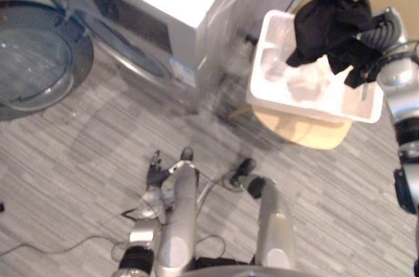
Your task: Pick up the laundry basket with both hands and put the clothes into the washing machine.
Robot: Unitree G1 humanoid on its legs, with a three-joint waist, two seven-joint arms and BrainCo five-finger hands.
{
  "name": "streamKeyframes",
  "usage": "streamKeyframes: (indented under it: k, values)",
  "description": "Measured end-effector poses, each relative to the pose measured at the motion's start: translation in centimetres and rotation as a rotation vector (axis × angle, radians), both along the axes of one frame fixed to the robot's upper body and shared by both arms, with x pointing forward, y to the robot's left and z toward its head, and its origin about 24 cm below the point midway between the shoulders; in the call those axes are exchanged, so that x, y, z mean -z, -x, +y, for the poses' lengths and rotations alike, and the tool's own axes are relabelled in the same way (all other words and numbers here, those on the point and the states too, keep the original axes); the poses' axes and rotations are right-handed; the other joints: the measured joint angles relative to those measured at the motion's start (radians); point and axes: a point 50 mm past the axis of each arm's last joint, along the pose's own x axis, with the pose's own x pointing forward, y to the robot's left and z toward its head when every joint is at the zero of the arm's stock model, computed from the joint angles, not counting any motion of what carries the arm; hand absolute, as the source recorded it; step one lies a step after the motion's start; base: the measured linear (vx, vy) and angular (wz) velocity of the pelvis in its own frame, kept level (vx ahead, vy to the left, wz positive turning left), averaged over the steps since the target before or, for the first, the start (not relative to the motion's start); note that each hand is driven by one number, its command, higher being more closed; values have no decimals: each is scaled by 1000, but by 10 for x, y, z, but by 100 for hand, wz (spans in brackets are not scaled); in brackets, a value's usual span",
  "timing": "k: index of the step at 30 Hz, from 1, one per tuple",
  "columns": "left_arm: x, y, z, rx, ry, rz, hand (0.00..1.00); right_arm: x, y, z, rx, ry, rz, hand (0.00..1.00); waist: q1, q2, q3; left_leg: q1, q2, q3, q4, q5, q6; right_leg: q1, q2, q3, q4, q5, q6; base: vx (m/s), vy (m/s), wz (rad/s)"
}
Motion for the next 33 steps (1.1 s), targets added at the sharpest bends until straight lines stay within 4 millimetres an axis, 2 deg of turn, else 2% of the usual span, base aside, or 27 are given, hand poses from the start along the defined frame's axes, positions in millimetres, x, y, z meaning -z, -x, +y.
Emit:
streamKeyframes:
  k: [1,2,3,5,8,10,14,15,16,19,23,25,27,28,29,30,31,32,33]
  values:
    - [0,2,0,3,1,-1,0,2,2,1,-8,-2,-5,100,-1,-1,-10,19,0,4,-10,0,0,15,3,2,-7,0,2,90,24,-4]
    - [1,7,-3,13,4,2,0,9,11,-1,-24,-14,-24,100,-4,-3,-53,56,0,11,-37,0,1,45,5,2,-27,0,8,96,30,-5]
    - [0,8,-4,20,4,0,0,11,14,-1,-29,-15,-30,100,-5,-2,-70,71,0,16,-48,0,1,57,5,3,-33,-1,10,96,39,-2]
    - [-4,11,-5,23,5,-21,0,12,26,1,-52,-11,-71,100,-9,-2,-104,134,-2,24,-85,0,1,109,5,2,-51,-7,22,87,30,2]
    - [-8,16,-2,20,0,-39,0,14,45,4,-79,5,-128,100,-29,1,-208,227,-2,51,-168,0,-1,190,2,-5,-94,-19,39,124,33,7]
    - [-12,16,-4,24,5,-57,0,9,54,-4,-49,-1,-178,100,-36,11,-260,306,4,82,-227,8,1,248,3,-11,-126,-23,52,181,-2,9]
    - [-26,12,-15,68,58,-127,0,7,56,-4,-35,29,-195,100,-43,32,-356,412,0,110,-327,36,-1,323,11,-4,-185,-11,68,179,36,-8]
    - [-34,10,-20,89,77,-165,0,9,55,-1,-45,39,-185,100,-51,36,-383,438,0,116,-357,44,-2,340,21,3,-212,-2,75,209,40,-19]
    - [-34,14,-20,58,105,-151,0,10,53,1,-48,60,-175,100,-51,39,-401,468,2,126,-383,53,-6,356,33,14,-240,10,76,174,33,-24]
    - [-32,26,-17,50,149,-128,0,12,44,0,-33,68,-145,100,-51,47,-419,506,11,144,-426,66,-4,388,69,35,-318,51,76,145,29,-29]
    - [-34,27,-15,42,203,-110,0,7,36,11,-60,64,-151,100,-50,48,-420,540,12,158,-460,83,-5,417,92,63,-379,88,76,5,24,-17]
    - [-43,25,-16,31,217,-147,0,7,34,16,-79,49,-162,100,-49,48,-420,560,13,177,-473,86,-2,431,100,76,-401,104,75,-69,29,-18]
    - [-81,18,-18,56,219,-332,0,8,33,22,-99,39,-174,100,-48,49,-422,566,12,189,-484,91,1,436,112,102,-434,132,70,-141,23,-19]
    - [-106,11,-25,105,232,-453,0,9,32,23,-105,32,-175,100,-45,49,-423,566,11,202,-486,89,1,435,114,114,-453,140,76,-199,15,-26]
    - [-132,2,-40,199,251,-578,0,11,32,25,-110,25,-174,100,-46,50,-424,566,9,211,-490,86,1,435,120,135,-470,149,81,-225,12,-38]
    - [-177,-13,-67,360,279,-776,0,13,30,29,-122,11,-174,100,-57,50,-437,567,4,218,-508,86,1,437,135,179,-523,172,93,-219,12,-40]
    - [-191,-16,-76,406,289,-836,0,13,30,31,-128,6,-177,100,-60,54,-449,571,8,222,-527,88,5,438,145,194,-550,177,101,-152,-14,-53]
    - [-208,-18,-88,464,311,-911,0,10,32,35,-144,7,-196,100,-63,71,-463,574,15,237,-556,102,13,437,166,229,-556,182,93,-120,-8,-32]
    - [-224,-19,-96,497,329,-984,0,5,35,41,-166,10,-226,100,-103,78,-467,585,11,240,-569,105,15,446,170,271,-501,162,75,-67,8,-37]
